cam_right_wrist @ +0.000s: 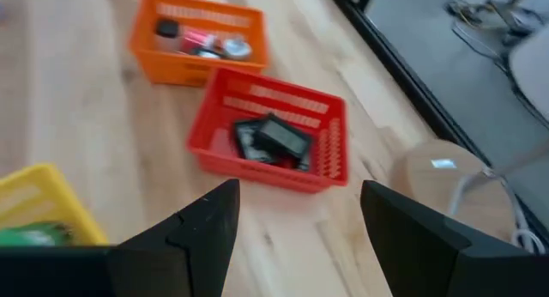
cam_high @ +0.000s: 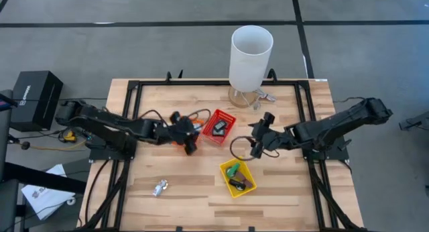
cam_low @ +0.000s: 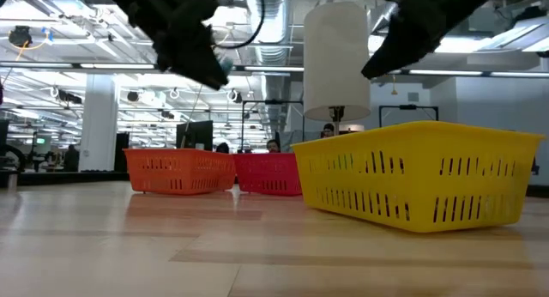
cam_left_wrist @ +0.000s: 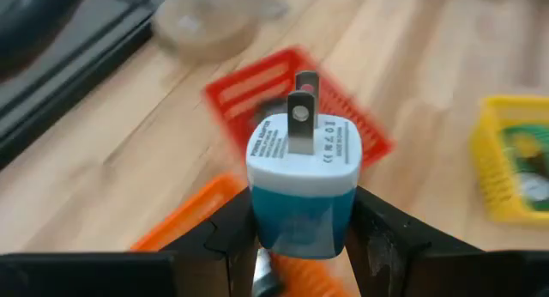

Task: Pick & Place Office items
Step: Put the blue charger adapter into the orange bin, then put the white wrist watch into the yellow bin

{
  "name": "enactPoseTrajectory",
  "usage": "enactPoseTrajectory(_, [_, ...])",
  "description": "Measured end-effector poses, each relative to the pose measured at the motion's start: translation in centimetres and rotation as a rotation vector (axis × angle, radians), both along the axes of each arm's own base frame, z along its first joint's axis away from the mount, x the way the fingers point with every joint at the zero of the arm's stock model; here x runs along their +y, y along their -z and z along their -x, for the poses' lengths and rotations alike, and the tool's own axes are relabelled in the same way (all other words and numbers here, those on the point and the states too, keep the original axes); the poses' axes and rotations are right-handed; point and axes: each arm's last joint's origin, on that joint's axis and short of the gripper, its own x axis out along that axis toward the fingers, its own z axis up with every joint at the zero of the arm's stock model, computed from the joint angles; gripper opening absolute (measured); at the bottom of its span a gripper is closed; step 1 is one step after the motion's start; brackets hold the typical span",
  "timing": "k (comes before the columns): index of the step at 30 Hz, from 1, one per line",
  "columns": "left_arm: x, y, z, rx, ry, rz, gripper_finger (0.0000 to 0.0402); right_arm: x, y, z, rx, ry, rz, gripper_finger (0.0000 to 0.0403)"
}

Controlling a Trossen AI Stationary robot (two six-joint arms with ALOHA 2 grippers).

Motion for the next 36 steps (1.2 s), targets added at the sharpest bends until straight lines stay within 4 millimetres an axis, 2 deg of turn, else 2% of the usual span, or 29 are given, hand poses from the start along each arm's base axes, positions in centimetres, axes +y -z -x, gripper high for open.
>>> enactPoseTrajectory(3, [1.1,0.3,1.1,0.080,-0.072,0.040,0.0141,-0.8,0.1,-0.1,-0.001,0.034,-0.004,0.0235])
enactPoseTrajectory(7, [2.2,1.2,1.4,0.147,-0.150,0.069,0.0141,-1.5,0.0,-0.3,-0.009,0.063,-0.007,0.0235])
enactPoseTrajectory(19, [4.2,5.1,0.0,0.307,-0.262,0.081,0.0141,-1.7,0.1,-0.3,-0.006,0.065,-0.011,0.0235])
enactPoseTrajectory(24, [4.9,6.6,-0.3,0.386,-0.260,0.144,0.0141,-1.7,0.1,-0.3,-0.004,0.065,-0.010,0.0235])
enactPoseTrajectory(28, [5.5,6.9,-0.2,0.408,-0.281,0.148,0.0146,-1.7,0.1,-0.3,-0.003,0.065,-0.010,0.0235])
enactPoseTrajectory(36, [6.0,7.0,0.0,0.421,-0.287,0.180,0.0181,-1.7,0.1,-0.3,-0.002,0.065,-0.010,0.0235])
